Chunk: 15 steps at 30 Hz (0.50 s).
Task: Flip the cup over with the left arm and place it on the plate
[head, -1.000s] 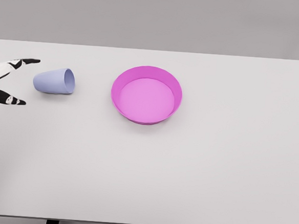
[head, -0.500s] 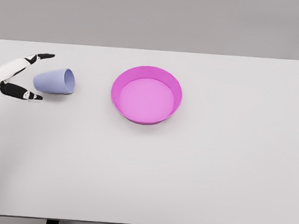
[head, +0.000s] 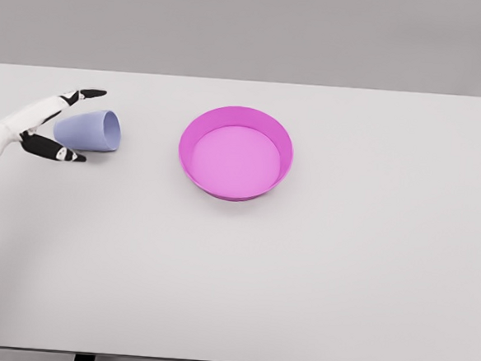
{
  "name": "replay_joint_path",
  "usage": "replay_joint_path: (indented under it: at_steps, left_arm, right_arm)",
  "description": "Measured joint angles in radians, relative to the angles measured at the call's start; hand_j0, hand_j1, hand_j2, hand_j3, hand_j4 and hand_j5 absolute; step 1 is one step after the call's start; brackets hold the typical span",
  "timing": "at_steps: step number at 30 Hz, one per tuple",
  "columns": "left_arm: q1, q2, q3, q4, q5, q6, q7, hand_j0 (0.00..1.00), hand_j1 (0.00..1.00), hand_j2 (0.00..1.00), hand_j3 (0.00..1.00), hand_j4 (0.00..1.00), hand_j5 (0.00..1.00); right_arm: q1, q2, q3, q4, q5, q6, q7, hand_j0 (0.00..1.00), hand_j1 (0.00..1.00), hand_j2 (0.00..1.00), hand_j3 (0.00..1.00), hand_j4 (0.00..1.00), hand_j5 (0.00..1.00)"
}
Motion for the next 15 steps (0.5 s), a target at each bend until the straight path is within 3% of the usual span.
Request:
replay_joint_path:
  at_steps: [15]
  left_arm:
    - [-0.005,-0.017,0.012,-0.082,-0.122,0.0,-0.038,1.0,1.0,1.0,1.0,1.0,1.0]
  right_arm:
    - [0.0,0.0,0.0,0.0,0.0,0.0,0.0,1.0,1.0,1.0,1.0,1.0,1.0]
